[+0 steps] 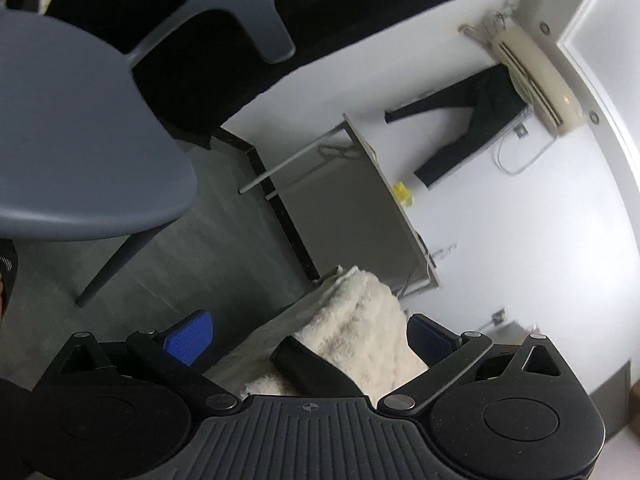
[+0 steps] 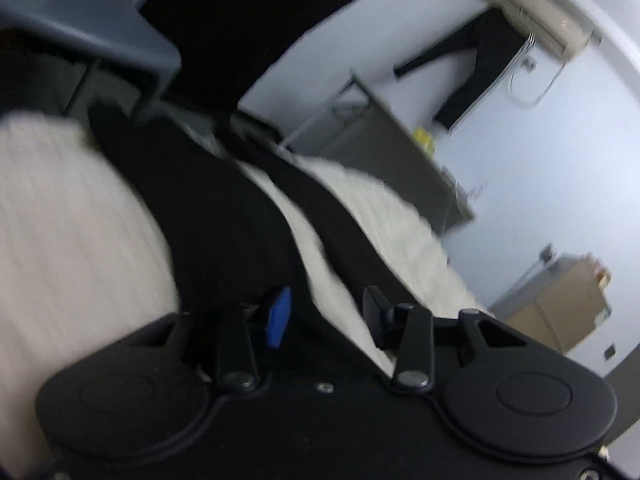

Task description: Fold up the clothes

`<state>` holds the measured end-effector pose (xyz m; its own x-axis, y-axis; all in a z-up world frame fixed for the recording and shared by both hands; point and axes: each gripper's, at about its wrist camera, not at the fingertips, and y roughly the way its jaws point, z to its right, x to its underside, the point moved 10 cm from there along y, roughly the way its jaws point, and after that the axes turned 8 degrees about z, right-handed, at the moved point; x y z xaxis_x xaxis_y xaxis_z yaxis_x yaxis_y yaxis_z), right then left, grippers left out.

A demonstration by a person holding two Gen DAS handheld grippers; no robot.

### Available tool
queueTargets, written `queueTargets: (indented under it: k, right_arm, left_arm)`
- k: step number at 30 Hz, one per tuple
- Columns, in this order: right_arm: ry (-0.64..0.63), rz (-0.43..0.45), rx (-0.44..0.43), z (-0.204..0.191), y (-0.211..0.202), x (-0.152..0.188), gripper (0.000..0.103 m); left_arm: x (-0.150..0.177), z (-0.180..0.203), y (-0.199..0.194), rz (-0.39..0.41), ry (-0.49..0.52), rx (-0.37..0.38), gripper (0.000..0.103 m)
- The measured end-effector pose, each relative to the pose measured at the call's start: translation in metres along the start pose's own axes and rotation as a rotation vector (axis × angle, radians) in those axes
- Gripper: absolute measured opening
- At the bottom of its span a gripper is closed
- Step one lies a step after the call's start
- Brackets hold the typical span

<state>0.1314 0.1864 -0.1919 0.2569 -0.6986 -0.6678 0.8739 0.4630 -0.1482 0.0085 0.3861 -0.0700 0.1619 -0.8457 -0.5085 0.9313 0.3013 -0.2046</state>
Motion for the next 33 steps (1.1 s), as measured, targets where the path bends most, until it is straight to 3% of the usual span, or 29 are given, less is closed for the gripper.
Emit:
queueTargets:
  k: [3, 6, 10, 13, 18, 20, 22, 30, 33]
  right_arm:
    - [0.092, 0.046, -0.045, -0.004, 0.001, -0.02, 0.044]
    - [0.19, 0.1, -0.07, 0.013, -0.009, -0.035, 0.068]
    - [0.189, 0.15, 0.022, 0.085, -0.031, -0.023, 0.077]
    - [0.109, 0.099, 0.143, 0.131, -0.045, 0.018, 0.083]
    - [0.112, -0.115, 0.286, 0.173, -0.046, 0.092, 0.083]
    - [0.146, -0.186, 0.286, 0.163, -0.043, 0.108, 0.084]
    - [0.144, -0.195, 0.273, 0.151, -0.039, 0.108, 0.084]
    - [0.006, 0.021, 0.068, 0.049, -0.038, 0.025, 0.085]
    - [0.009, 0.088, 0.002, 0.028, -0.049, -0.001, 0.084]
  left_arm:
    - [-0.002, 0.005, 0.001, -0.003, 0.048, -0.006, 0.103]
    - [-0.001, 0.012, 0.0, -0.009, 0.103, -0.001, 0.103]
    - [0.007, 0.026, 0.002, -0.029, 0.214, 0.018, 0.103]
    - [0.022, 0.042, 0.006, -0.057, 0.338, 0.032, 0.103]
    - [0.05, 0.058, 0.018, -0.115, 0.471, 0.048, 0.103]
    - [0.054, 0.056, 0.019, -0.133, 0.466, 0.051, 0.103]
    - [0.053, 0.052, 0.017, -0.134, 0.448, 0.052, 0.103]
    - [0.039, 0.039, 0.015, -0.113, 0.342, 0.048, 0.103]
    - [0.036, 0.041, 0.018, -0.105, 0.338, 0.051, 0.103]
